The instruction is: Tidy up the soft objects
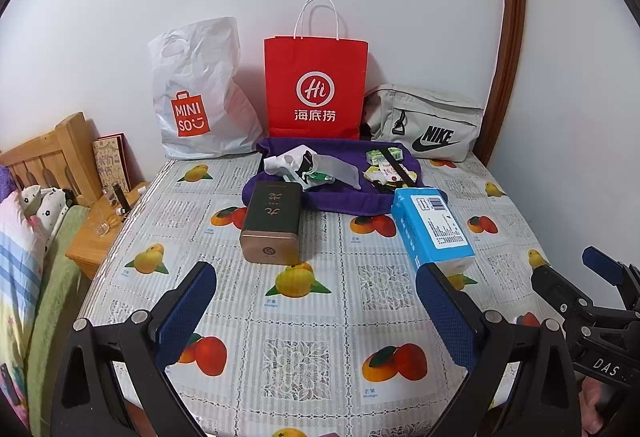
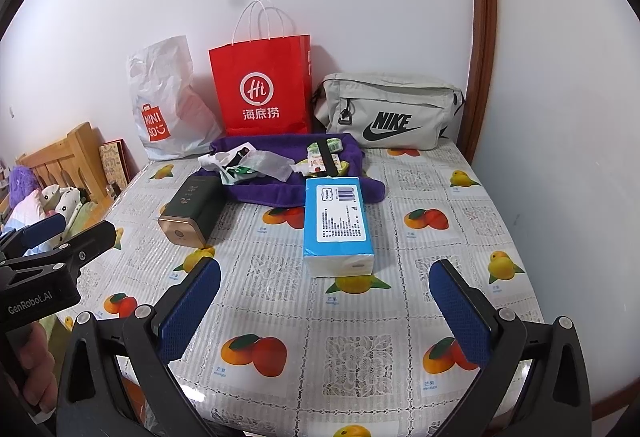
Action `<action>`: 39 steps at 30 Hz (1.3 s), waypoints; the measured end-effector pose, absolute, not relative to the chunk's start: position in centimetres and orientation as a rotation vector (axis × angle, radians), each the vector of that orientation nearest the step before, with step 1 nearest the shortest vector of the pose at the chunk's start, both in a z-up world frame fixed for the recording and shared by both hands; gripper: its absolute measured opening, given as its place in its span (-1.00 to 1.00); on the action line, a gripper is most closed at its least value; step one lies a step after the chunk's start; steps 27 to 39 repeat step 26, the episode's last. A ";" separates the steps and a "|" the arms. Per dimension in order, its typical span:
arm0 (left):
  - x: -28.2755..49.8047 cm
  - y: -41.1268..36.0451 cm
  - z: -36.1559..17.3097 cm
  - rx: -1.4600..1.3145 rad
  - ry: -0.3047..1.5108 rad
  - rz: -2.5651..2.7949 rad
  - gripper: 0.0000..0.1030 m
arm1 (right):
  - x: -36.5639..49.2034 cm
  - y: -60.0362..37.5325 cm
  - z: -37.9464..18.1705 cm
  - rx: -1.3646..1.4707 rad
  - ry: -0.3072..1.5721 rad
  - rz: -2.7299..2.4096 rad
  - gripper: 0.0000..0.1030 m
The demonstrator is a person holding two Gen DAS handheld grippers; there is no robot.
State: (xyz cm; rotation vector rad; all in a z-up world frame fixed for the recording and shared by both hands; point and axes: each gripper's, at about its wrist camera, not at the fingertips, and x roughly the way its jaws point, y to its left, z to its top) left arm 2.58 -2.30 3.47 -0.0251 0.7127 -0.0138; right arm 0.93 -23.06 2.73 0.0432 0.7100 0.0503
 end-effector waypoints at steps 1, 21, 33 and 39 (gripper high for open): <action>2.6 -2.3 3.5 -0.026 0.713 -0.014 0.96 | 1.0 -23.1 2.8 0.044 0.710 0.050 0.99; 2.4 -2.4 3.4 -0.023 0.712 -0.012 0.96 | 0.8 -23.0 2.7 0.048 0.706 0.055 0.99; 2.4 -2.3 3.4 -0.023 0.702 -0.011 0.96 | 1.0 -22.7 2.4 0.046 0.711 0.058 0.99; 2.4 -2.3 3.4 -0.023 0.702 -0.011 0.96 | 1.0 -22.7 2.4 0.046 0.711 0.058 0.99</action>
